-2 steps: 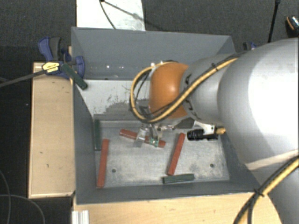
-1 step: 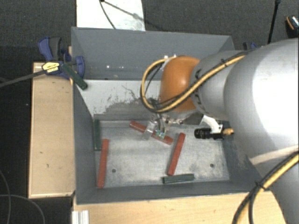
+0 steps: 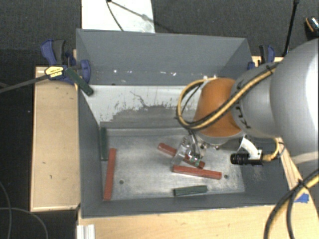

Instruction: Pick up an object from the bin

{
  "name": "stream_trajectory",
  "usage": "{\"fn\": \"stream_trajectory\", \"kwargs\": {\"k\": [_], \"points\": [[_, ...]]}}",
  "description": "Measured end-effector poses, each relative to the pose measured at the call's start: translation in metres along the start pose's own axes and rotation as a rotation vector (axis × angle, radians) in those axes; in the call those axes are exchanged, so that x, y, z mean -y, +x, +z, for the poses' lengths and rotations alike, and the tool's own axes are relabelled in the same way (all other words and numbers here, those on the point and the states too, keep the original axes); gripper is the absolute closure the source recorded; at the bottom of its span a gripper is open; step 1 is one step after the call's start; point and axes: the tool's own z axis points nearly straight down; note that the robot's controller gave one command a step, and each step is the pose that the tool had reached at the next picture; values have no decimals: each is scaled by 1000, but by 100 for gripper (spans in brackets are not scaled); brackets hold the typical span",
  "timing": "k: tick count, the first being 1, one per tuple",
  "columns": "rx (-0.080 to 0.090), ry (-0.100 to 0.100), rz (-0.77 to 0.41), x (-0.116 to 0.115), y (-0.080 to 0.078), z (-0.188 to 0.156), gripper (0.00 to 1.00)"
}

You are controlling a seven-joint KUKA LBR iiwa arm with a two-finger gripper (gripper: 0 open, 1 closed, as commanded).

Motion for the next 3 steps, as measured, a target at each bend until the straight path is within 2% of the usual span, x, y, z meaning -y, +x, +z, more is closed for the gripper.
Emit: {"fn": "stream_trajectory", "kwargs": {"k": [1,2,3], "points": [[3,-3,59,5,34,0,100],[-2,0,62,6,35,2,0],[-2,-1,65,6,35,2,100]]}}
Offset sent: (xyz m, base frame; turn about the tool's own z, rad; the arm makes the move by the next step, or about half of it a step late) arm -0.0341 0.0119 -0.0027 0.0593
